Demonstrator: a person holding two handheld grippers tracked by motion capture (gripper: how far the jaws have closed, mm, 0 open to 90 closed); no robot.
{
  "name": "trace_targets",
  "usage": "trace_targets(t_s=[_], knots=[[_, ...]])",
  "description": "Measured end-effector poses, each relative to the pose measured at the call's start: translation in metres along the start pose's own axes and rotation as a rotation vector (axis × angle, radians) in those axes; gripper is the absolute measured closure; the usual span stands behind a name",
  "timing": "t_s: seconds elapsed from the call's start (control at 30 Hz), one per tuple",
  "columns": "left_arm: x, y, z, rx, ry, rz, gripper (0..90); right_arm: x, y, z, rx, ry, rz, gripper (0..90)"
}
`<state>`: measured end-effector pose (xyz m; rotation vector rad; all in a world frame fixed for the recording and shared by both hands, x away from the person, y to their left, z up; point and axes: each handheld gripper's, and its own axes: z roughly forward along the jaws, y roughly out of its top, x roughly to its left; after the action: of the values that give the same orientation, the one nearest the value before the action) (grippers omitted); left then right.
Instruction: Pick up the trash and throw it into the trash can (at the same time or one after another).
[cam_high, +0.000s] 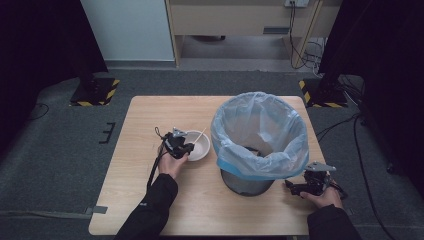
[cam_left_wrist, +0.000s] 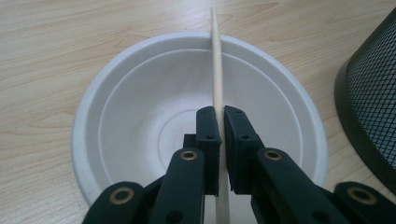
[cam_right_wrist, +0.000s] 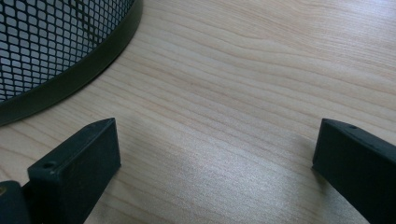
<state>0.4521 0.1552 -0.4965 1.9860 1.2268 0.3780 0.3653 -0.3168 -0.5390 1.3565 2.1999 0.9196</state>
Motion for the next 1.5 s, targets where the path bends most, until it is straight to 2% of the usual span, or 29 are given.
trace_targets(t_s=[0.17,0.63,0.77,1.27,1.5], knots=[[0.000,0.001,-0.004,-0.008,-0.005,0.006,85.0,0.000,0.000,0.000,0.000,0.001,-0.001,1.0],[0.001,0.010,-0.048,-0.101,-0.028,0.047,85.0,0.000,0.000,0.000,0.000,0.001,-0.001,1.0],[0.001,0.010,-0.064,-0.153,-0.043,0.047,85.0,0.000,0.000,0.000,0.000,0.001,-0.001,1.0],[0.004,0.027,-0.119,-0.335,-0.044,0.035,85.0,0.000,0.000,0.000,0.000,0.001,-0.001,1.0],[0.000,0.033,-0.136,-0.399,-0.051,0.042,85.1,0.000,0.000,0.000,-0.001,0.002,-0.003,1.0]])
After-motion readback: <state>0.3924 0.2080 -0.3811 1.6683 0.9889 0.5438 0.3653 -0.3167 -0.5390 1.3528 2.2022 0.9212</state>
